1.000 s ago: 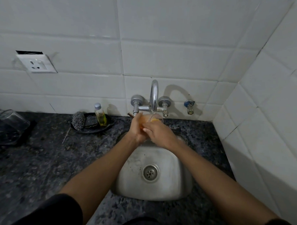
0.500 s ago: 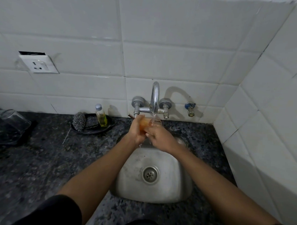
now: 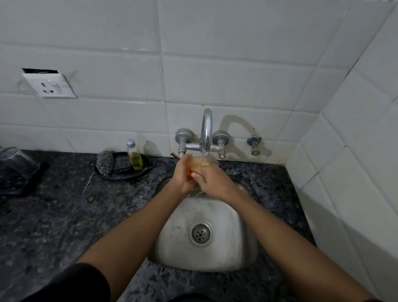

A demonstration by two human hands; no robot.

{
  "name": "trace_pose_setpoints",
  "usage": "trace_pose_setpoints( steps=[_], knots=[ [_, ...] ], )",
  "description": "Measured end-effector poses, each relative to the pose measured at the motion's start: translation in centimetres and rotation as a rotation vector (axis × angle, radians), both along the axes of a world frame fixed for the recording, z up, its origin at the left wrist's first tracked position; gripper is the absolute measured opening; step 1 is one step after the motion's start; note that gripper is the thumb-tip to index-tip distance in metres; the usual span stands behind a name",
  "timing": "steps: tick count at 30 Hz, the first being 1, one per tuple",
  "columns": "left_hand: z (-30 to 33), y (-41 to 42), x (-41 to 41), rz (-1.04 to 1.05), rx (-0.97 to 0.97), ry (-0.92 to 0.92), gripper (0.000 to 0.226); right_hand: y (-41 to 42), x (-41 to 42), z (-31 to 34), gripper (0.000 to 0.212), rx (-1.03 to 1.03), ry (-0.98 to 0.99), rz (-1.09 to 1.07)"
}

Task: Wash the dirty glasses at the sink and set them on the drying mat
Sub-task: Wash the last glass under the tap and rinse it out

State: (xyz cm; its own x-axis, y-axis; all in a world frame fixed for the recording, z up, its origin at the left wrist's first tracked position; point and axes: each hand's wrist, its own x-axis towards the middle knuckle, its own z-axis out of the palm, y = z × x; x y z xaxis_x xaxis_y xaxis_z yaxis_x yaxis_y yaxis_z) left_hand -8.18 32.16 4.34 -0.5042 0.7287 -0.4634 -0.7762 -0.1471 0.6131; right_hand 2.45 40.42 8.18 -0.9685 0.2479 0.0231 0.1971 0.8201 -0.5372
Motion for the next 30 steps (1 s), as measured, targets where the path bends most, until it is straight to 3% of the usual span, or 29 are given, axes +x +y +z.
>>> trace_pose_setpoints(
  steps=[3,7,9,12,14,15,18,20,23,25,28,30],
  knots=[
    [0.4,0.0,-0.8,-0.072,-0.083,0.012,0.061,1.0,0.5,-0.6,0.040,0.357,-0.054,0.106],
    [0.4,0.1,-0.4,-0.005,-0.105,0.053,0.044,0.1,0.2,-1.3,0.026,-0.030,-0.051,0.026],
    [0.1,0.2,0.0,0.001,-0.045,0.036,0.052,-0.3,-0.4,-1.1,0.041,-0.090,-0.040,-0.036],
    [0.3,-0.3,-0.3,-0.034,-0.038,-0.029,0.064,-0.2,-0.1,-0.1,0.038,0.182,-0.054,0.031],
    [0.4,-0.4,-0.7,-0.046,-0.078,-0.028,0.062,0.7,0.5,-0.5,0.047,0.323,-0.044,0.097],
    [0.4,-0.4,-0.8,-0.025,-0.090,-0.021,0.059,1.0,0.6,-1.0,0.050,0.289,-0.039,0.093],
    [0.3,-0.2,-0.5,0.044,-0.075,0.025,0.044,0.3,0.3,-0.9,0.038,-0.115,0.027,0.052],
    [0.2,-0.2,-0.1,0.037,-0.054,0.027,0.047,0.0,-0.1,-0.5,0.036,-0.188,0.086,0.011],
    [0.5,-0.1,-0.5,-0.011,-0.095,-0.006,0.058,0.5,0.3,-1.1,0.031,0.132,0.075,0.029],
    [0.7,-0.1,-0.7,-0.056,-0.128,0.016,0.050,1.1,0.9,-2.2,0.037,0.289,0.028,0.079],
    [0.3,-0.1,-0.3,-0.061,-0.157,0.074,0.045,-0.1,0.6,-1.9,0.024,0.009,0.034,0.044],
    [0.0,-0.1,0.3,-0.054,-0.123,0.083,0.057,-0.4,0.0,-1.4,0.031,-0.109,0.104,0.019]
  ],
)
